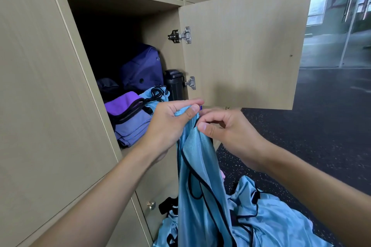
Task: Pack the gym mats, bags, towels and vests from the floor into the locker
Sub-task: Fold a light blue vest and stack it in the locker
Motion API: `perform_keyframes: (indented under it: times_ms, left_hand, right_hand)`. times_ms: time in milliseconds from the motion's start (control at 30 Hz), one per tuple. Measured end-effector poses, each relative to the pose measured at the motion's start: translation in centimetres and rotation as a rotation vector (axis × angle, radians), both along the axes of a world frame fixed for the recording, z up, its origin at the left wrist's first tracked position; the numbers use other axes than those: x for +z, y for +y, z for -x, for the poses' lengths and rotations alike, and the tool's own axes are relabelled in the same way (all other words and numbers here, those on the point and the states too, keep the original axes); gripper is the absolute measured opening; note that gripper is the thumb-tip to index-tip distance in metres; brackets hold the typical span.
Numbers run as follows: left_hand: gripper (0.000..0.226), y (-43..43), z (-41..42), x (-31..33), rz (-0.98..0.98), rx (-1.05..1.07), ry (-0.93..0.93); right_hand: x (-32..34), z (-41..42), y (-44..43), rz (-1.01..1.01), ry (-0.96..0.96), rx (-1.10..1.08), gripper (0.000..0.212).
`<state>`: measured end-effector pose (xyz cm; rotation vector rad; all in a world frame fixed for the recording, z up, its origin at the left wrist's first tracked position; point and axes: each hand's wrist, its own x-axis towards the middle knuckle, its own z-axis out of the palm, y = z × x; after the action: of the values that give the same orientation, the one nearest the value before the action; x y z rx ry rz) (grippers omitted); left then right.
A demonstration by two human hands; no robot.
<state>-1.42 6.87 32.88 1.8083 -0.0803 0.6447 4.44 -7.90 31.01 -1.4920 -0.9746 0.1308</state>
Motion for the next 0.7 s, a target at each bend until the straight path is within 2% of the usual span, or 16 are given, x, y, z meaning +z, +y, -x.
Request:
perform_keyframes:
  times_ms: [167, 333, 533, 600, 700]
  left_hand:
    - [0.019, -0.5, -0.1, -0.1, 0.019, -0.026, 0.038]
    - [0.024, 0.7, 0.1, 0.1, -0.15, 0.028, 0.032]
    - [0.025, 1.1, 0.4, 0.9, -0.365, 0.118, -0.006]
    - [0.035, 0.5, 0.5, 1.4, -0.43, 0.162, 0.005]
    - [0.036, -0.2, 0.7, 2.3, -0.398, 0.144, 0.043]
  right_hand:
    - [-0.2, 0.4, 0.6, -0.036, 0.033, -0.085, 0.015]
    - [0.4, -0.6, 0.0, -0.045, 0.102, -0.24, 0.015]
    - [0.8, -1.7, -0.8, 0.044, -0.002, -0.352, 0.014]
    - [1.5, -1.8, -1.0, 0.051, -0.034, -0.362, 0.013]
    - [3.0, -1.9, -1.3, -0.002, -0.085, -0.361, 0.018]
